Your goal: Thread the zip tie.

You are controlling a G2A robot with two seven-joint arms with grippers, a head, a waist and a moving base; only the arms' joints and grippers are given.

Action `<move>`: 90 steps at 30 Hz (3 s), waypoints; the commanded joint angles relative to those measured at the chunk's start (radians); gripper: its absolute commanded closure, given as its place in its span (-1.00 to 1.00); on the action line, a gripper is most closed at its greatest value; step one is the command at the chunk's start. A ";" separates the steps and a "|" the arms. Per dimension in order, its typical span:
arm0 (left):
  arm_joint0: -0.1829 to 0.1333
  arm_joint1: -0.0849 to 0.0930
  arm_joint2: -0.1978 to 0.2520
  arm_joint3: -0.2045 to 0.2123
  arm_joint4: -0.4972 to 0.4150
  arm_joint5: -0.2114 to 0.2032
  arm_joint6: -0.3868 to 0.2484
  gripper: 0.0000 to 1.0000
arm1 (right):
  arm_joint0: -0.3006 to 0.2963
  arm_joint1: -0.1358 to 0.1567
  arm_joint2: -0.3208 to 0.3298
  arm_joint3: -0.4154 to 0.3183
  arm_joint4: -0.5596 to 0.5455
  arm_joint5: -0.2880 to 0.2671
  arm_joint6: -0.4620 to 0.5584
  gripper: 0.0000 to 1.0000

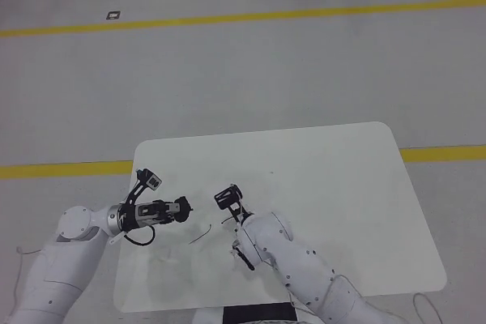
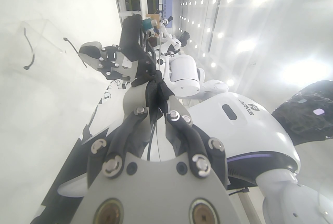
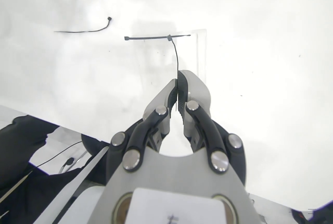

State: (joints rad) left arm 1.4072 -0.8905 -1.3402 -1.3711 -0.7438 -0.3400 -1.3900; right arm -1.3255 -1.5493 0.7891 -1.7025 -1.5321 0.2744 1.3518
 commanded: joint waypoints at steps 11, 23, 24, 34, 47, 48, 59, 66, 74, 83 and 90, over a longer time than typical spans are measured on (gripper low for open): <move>0.000 0.000 0.000 0.000 0.000 0.000 0.000 1.00 | -0.211 0.043 0.238 -0.181 0.384 -0.220 -0.342 1.00; 0.000 0.000 0.000 0.000 0.000 0.000 0.000 1.00 | -0.240 0.050 0.276 -0.190 0.468 -0.268 -0.394 1.00; 0.000 0.000 0.000 0.000 0.000 0.000 0.000 1.00 | -0.240 0.050 0.276 -0.190 0.468 -0.268 -0.394 1.00; 0.000 0.000 0.000 0.000 0.000 0.000 0.000 1.00 | -0.309 0.053 0.289 -0.207 0.552 -0.224 -0.684 1.00; 0.000 0.000 0.000 0.000 0.000 0.000 0.000 1.00 | -0.429 0.068 0.251 -0.260 0.588 -0.342 -0.991 1.00; 0.000 0.000 0.000 0.000 0.000 0.000 0.000 1.00 | -0.429 0.068 0.251 -0.260 0.588 -0.342 -0.991 1.00; 0.006 -0.011 0.039 -0.006 -0.008 0.000 0.091 1.00 | -0.438 0.067 0.228 -0.254 0.567 -0.312 -1.107 1.00; -0.013 -0.037 0.081 0.005 -0.019 0.000 0.192 1.00 | -0.433 0.064 0.168 -0.206 0.550 -0.244 -1.298 1.00; -0.033 -0.072 0.124 0.031 -0.019 0.000 0.218 1.00 | -0.377 0.075 0.102 -0.150 0.580 -0.151 -1.408 1.00; -0.042 -0.080 0.132 0.040 0.009 0.000 0.242 1.00 | -0.355 0.081 0.084 -0.137 0.632 -0.148 -1.410 1.00; -0.040 -0.086 0.157 0.020 0.067 0.000 0.327 1.00 | -0.355 0.081 0.084 -0.137 0.632 -0.148 -1.410 1.00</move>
State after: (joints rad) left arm 1.3666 -0.9745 -1.1891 -1.3469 -0.6895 -0.3377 -1.0907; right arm -1.6809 -1.4682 0.8731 -1.8392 -0.9000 0.1266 -0.0578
